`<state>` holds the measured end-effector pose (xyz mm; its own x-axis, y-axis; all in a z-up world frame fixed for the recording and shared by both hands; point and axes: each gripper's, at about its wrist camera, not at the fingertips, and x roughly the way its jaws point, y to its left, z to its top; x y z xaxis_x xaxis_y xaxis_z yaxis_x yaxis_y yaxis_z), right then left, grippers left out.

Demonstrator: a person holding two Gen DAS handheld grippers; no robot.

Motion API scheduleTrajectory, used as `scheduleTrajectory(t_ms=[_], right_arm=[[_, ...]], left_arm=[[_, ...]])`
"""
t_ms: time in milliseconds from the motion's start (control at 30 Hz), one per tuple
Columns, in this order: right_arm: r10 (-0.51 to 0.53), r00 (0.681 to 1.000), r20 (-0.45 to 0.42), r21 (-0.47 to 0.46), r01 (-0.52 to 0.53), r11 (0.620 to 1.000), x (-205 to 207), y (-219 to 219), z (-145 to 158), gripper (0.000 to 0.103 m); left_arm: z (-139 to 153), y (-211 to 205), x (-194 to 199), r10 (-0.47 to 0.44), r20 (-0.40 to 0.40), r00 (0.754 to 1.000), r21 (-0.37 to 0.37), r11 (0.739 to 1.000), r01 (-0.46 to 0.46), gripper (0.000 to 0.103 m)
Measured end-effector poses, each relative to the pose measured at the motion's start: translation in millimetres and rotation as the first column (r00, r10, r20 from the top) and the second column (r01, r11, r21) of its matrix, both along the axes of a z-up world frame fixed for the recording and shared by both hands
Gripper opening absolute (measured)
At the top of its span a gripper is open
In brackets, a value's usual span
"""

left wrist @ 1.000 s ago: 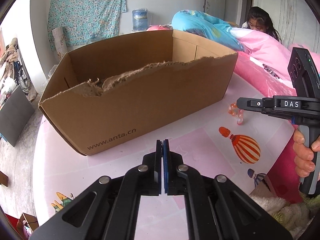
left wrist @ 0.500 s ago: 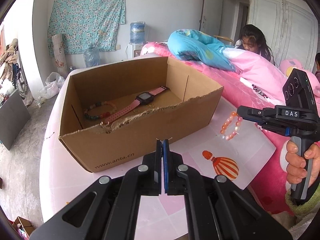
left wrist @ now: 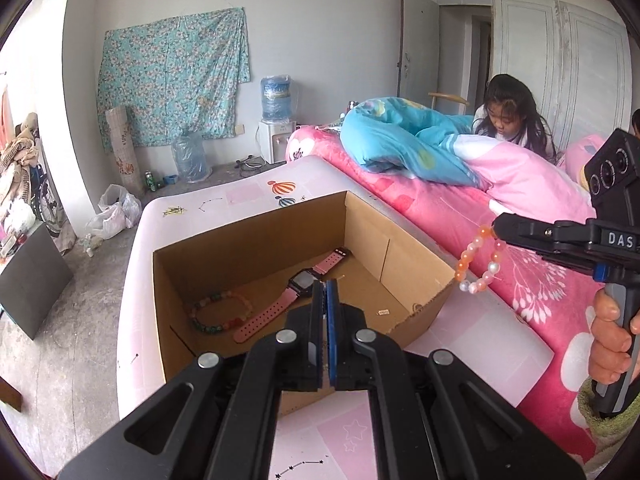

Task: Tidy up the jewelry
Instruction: 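Carry the silver charm into the box and open the left tool while the right tool carries the bracelet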

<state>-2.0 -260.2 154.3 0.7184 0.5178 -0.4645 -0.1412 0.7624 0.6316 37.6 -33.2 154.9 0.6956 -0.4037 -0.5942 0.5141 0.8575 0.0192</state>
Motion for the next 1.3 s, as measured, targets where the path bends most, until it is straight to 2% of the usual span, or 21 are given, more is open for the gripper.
scheduleTrajectory(t_ms=[133,300,567,833,933,1000,1100,1300], right_arm=[[0.008,1.000,-0.027,-0.001,-0.008,1.000,23.2,-1.9,-1.9,0.007],[0.004,0.995,-0.101,0.022,-0.002,1.000,43.5,-7.1,-19.6,0.007],[0.006,0.983,-0.181,0.019,-0.003,1.000,60.4,-9.8,-38.2,0.007],[0.006,0.976,-0.216,0.021,-0.001,1.000,69.8,-12.7,-43.5,0.007],[0.000,0.972,-0.234,0.019,0.004,1.000,73.0,-13.4,-46.2,0.008],[-0.003,0.970,-0.245,0.021,0.009,1.000,75.3,-13.4,-48.8,0.007],[-0.005,0.969,-0.247,0.026,0.011,1.000,75.8,-12.9,-51.2,0.008],[0.007,0.965,-0.263,0.053,0.007,0.999,81.4,-12.4,-61.2,0.008]], left_arm=[[-5.9,-16.0,27.7,0.025,-0.009,1.000,0.072,0.997,-0.024,0.001],[-18.3,-28.1,57.0,0.045,-0.031,0.999,0.133,0.990,-0.041,0.001],[-41.3,-39.7,81.0,0.048,-0.078,0.996,0.174,0.984,-0.034,0.001],[-52.8,-46.8,98.1,0.046,-0.099,0.994,0.197,0.980,-0.025,0.001],[-57.5,-43.3,104.1,0.040,-0.132,0.990,0.179,0.984,-0.015,0.001],[-61.5,-35.8,109.4,0.028,-0.185,0.982,0.132,0.991,-0.003,0.001],[-68.7,-23.6,117.7,0.008,-0.266,0.964,0.062,0.998,0.009,0.001],[-84.5,-16.4,129.2,-0.016,-0.385,0.923,0.011,1.000,0.022,0.001]])
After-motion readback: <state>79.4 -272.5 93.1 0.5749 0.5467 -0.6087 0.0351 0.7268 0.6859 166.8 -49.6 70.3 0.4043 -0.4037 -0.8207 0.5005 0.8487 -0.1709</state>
